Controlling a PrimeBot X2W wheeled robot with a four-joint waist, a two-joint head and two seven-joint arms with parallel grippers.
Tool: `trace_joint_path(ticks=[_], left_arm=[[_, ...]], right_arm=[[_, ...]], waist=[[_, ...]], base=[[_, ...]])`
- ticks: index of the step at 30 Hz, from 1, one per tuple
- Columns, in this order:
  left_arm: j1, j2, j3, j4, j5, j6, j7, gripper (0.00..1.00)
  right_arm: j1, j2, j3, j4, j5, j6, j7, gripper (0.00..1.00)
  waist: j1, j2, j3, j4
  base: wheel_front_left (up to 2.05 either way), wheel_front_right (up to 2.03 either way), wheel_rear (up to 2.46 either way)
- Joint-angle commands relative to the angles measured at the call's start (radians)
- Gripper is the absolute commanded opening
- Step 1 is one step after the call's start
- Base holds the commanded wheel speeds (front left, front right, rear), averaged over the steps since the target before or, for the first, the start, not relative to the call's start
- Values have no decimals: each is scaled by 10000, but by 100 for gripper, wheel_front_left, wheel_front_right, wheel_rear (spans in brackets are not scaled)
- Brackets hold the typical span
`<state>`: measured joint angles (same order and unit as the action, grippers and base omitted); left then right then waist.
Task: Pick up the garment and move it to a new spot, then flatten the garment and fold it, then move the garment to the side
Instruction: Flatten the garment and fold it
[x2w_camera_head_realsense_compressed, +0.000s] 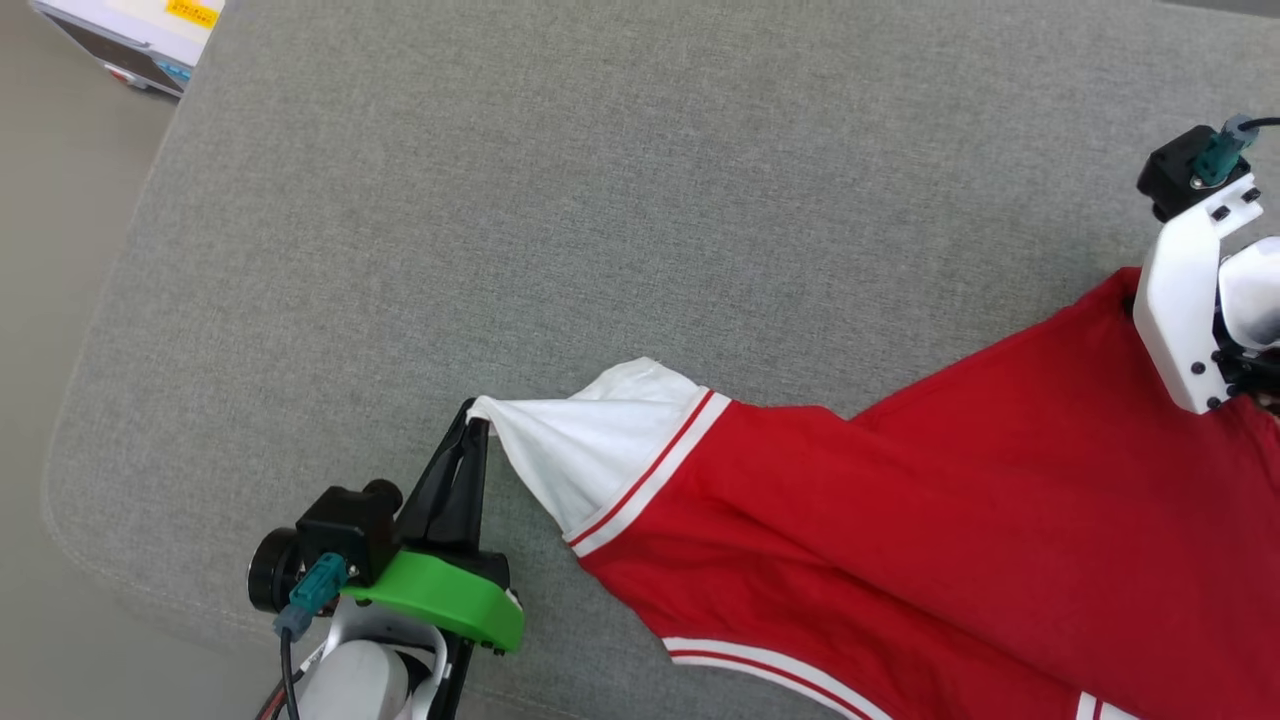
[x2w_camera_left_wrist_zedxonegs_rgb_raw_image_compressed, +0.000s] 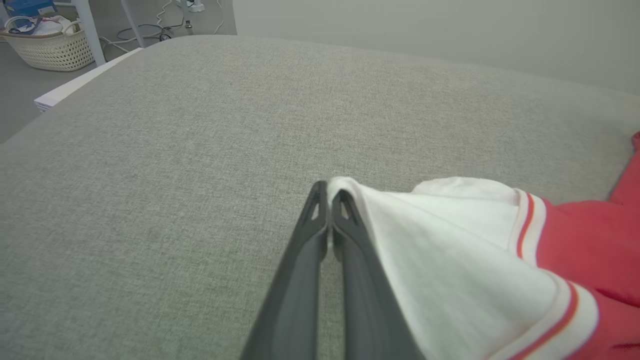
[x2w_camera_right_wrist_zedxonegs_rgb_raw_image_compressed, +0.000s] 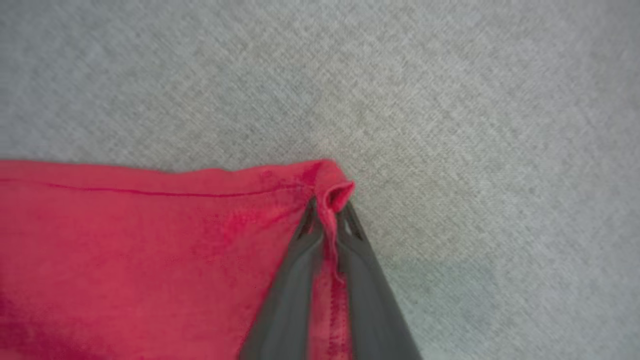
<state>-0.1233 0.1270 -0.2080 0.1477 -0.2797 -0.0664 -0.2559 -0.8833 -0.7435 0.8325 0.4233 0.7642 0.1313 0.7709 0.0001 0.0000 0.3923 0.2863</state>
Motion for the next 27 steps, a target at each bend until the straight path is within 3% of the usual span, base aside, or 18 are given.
trace_joint_path(ticks=[1, 15, 16, 20, 27], left_arm=[[19, -14, 95, 0, 111, -53, -58, 0], [328, 556, 486, -406, 436, -36, -55, 0], [-185, 818, 602, -857, 467, -40, 123, 0], [-1116, 1106, 780, -1261, 313, -154, 309, 0], [-3042, 1416, 894, -1947, 135, -268, 876, 0]], right_arm=[[308, 78, 178, 202, 69, -6, -316, 0], [874, -125, -700, -811, 251, -6, -4081, 0], [1149, -111, -1330, -1222, 257, -6, -4856, 0], [1279, 134, -2290, -1515, -32, -6, -5658, 0], [1459, 715, -3943, -2102, -855, -6, -6228, 0]], waist=[[-1, 0, -242, -154], [-1, 0, -2061, -1017], [-1, 0, -2384, -1291], [-1, 0, -2609, -1609], [-1, 0, -2756, -1946]], base=[[0, 0, 0], [0, 0, 0], [0, 0, 0], [0, 0, 0], [0, 0, 0]])
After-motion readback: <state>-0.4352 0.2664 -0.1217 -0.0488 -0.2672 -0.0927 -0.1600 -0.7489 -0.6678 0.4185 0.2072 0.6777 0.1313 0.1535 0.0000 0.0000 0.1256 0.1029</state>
